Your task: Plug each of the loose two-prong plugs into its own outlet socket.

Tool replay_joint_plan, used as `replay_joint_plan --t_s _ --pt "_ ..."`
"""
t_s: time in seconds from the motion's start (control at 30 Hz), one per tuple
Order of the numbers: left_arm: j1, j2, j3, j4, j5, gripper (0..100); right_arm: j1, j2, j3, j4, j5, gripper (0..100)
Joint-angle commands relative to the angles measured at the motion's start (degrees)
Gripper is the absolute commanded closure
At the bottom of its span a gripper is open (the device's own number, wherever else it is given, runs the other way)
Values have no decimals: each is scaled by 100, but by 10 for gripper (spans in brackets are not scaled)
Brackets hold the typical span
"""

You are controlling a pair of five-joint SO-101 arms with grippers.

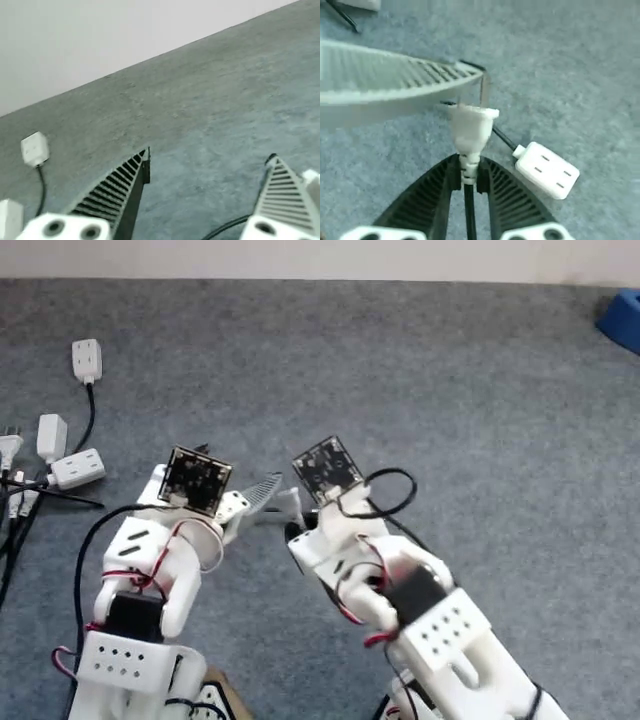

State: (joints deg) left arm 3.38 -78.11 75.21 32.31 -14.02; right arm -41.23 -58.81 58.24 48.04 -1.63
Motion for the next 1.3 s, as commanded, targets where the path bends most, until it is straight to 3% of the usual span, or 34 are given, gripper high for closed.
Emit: replay_joint_plan --t_s 0.0,0.33,0.73,1.07,1.27 --pt "-207 -4 321 -290 -97 665 242 -664 -101 145 114 991" --pt "268 -4 646 -281 -62 666 242 -690 -233 295 132 991" --pt "-189 -22 -84 -255 -62 666 954 347 110 -92 -114 991" --pt "154 -4 -66 -264 -62 667 -101 163 119 -286 -185 991" --pt "734 -4 470 -264 -53 667 -189 163 -57 -171 -193 991"
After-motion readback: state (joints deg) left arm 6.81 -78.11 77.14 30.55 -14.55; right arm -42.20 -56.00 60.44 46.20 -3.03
